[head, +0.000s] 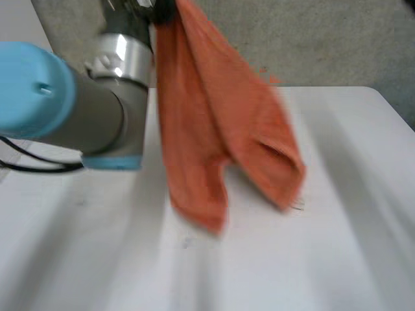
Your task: Fold the laundry
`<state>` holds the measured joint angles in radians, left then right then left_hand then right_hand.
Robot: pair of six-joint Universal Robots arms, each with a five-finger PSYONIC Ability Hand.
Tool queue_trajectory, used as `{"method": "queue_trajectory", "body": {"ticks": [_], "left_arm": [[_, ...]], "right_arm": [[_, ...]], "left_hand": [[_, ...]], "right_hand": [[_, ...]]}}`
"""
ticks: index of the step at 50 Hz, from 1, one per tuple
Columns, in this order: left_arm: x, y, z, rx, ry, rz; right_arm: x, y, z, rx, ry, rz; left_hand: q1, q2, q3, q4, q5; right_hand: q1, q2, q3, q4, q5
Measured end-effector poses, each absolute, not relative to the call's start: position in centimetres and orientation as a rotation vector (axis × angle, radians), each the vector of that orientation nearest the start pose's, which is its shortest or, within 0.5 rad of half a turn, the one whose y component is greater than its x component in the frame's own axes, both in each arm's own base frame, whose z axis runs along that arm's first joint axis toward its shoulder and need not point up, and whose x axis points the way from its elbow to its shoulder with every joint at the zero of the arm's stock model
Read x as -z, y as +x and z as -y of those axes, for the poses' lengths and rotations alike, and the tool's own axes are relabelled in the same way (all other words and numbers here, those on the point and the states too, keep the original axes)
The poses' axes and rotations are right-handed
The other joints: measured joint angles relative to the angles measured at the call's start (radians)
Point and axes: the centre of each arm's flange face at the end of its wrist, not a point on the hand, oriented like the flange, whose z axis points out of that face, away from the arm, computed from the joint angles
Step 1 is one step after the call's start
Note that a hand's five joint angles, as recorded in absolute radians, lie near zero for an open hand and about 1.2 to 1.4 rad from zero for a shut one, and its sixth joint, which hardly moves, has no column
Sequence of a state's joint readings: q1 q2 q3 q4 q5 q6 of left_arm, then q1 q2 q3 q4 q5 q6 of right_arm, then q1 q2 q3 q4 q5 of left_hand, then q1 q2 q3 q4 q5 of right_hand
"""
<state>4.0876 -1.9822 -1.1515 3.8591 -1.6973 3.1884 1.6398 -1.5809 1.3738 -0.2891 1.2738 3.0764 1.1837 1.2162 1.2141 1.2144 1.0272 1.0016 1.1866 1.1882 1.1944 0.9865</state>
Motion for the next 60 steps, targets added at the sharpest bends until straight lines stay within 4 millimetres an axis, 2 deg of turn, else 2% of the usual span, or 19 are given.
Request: {"method": "queue_trajectory", "body": {"ticks": [2, 4, 9, 16, 17, 18, 20, 24, 30, 32, 43, 49, 53, 54, 55, 56, 58, 59, 60], "left_arm": [[-39.7, -34.3, 27.4, 3.319, 0.266, -1.384], [-40.7, -33.7, 26.7, 3.330, 0.257, -1.345], [-39.6, -32.7, 24.9, 3.267, 0.311, -1.452], [-32.6, -31.6, 22.5, 2.977, 0.499, -1.865], [-30.9, -31.3, 21.9, 2.901, 0.540, -1.951], [-30.3, -31.1, 21.7, 2.876, 0.552, -1.977], [-28.4, -30.6, 20.9, 2.786, 0.595, -2.064], [-27.2, -30.0, 20.1, 2.718, 0.624, -2.112], [-28.6, -29.0, 19.3, 2.724, 0.630, -2.062], [-28.9, -28.9, 19.2, 2.728, 0.629, -2.053], [-33.5, -27.1, 15.9, 2.834, 0.613, -1.943], [-34.1, -26.7, 14.8, 2.837, 0.624, -1.951], [-34.1, -26.6, 14.6, 2.831, 0.631, -1.960], [-34.1, -26.6, 14.6, 2.829, 0.632, -1.962], [-34.1, -26.6, 14.6, 2.828, 0.632, -1.963], [-34.1, -26.6, 14.6, 2.828, 0.632, -1.963], [-34.1, -26.6, 14.6, 2.828, 0.631, -1.962], [-34.1, -26.6, 14.7, 2.827, 0.629, -1.962], [-34.0, -26.6, 14.9, 2.824, 0.625, -1.961]], "right_arm": [[-42.7, 18.9, 31.1, 2.566, -0.454, -1.382], [-43.8, 19.5, 30.7, 2.563, -0.456, -1.325], [-43.7, 20.7, 30.0, 2.481, -0.533, -1.310], [-38.0, 21.2, 29.5, 2.226, -0.635, -1.546], [-36.3, 21.2, 29.5, 2.158, -0.636, -1.623], [-35.7, 21.2, 29.5, 2.131, -0.635, -1.653], [-33.1, 21.1, 29.6, 2.018, -0.622, -1.771], [-29.1, 21.3, 29.7, 1.822, -0.580, -1.950], [-25.8, 23.4, 29.5, 1.600, -0.474, -2.060], [-25.7, 23.8, 29.4, 1.585, -0.464, -2.060], [-21.8, 33.0, 28.1, 1.271, -0.450, -1.992], [-19.0, 36.7, 25.9, 1.081, -0.438, -1.998], [-17.7, 38.0, 24.7, 1.004, -0.426, -2.004], [-17.2, 38.4, 24.3, 0.983, -0.421, -2.009], [-17.0, 38.6, 24.2, 0.979, -0.417, -2.012], [-16.8, 38.7, 24.1, 0.980, -0.412, -2.015], [-16.6, 38.8, 24.1, 0.991, -0.399, -2.024], [-16.6, 38.7, 24.3, 1.022, -0.376, -2.037], [-17.0, 38.4, 24.6, 1.068, -0.346, -2.050]], "left_hand": [[0.001, 0.001, 0.001, 0.001, 0.000], [0.001, 0.001, 0.001, 0.002, 0.000], [0.002, 0.001, 0.001, 0.003, 0.005], [0.006, 0.001, 0.002, 0.003, 0.005], [0.006, 0.002, 0.002, 0.003, 0.005], [0.006, 0.002, 0.002, 0.003, 0.005], [0.006, 0.002, 0.002, 0.003, 0.005], [0.006, 0.002, 0.002, 0.003, 0.005], [0.006, 0.002, 0.002, 0.003, 0.005], [0.006, 0.002, 0.002, 0.003, 0.005], [0.006, 0.002, 0.002, 0.003, 0.005], [0.006, 0.002, 0.002, 0.003, 0.005], [0.006, 0.002, 0.002, 0.003, 0.005], [0.006, 0.002, 0.002, 0.003, 0.005], [0.006, 0.002, 0.002, 0.003, 0.005], [0.006, 0.002, 0.002, 0.003, 0.005], [0.006, 0.002, 0.002, 0.003, 0.005], [0.006, 0.002, 0.002, 0.003, 0.005], [0.006, 0.002, 0.002, 0.003, 0.005]], "right_hand": [[0.000, 0.000, 0.000, 0.000, 0.000], [0.000, 0.000, 0.000, 0.000, 0.000], [0.000, 0.000, 0.000, 0.000, 0.000], [0.000, 0.000, 0.000, 0.000, 0.000], [-0.203, -0.247, -0.246, -0.230, -0.196], [-0.203, -0.247, -0.246, -0.230, -0.196], [-0.517, -0.632, -0.627, -0.617, -0.578], [-0.731, -0.882, -0.889, -0.901, -0.862], [-0.783, -0.960, -0.969, -0.953, -0.906], [-0.783, -0.960, -0.969, -0.953, -0.906], [-0.783, -0.960, -0.969, -0.953, -0.906], [-0.783, -0.957, -0.964, -0.951, -0.906], [-0.755, -0.914, -0.917, -0.918, -0.873], [-0.534, -0.646, -0.665, -0.672, -0.647], [-0.497, -0.607, -0.610, -0.636, -0.615], [-0.284, -0.374, -0.405, -0.412, -0.404], [-0.248, -0.330, -0.364, -0.370, -0.364], [-0.053, -0.078, -0.095, -0.098, -0.095], [-0.044, -0.055, -0.065, -0.066, -0.065]]}}
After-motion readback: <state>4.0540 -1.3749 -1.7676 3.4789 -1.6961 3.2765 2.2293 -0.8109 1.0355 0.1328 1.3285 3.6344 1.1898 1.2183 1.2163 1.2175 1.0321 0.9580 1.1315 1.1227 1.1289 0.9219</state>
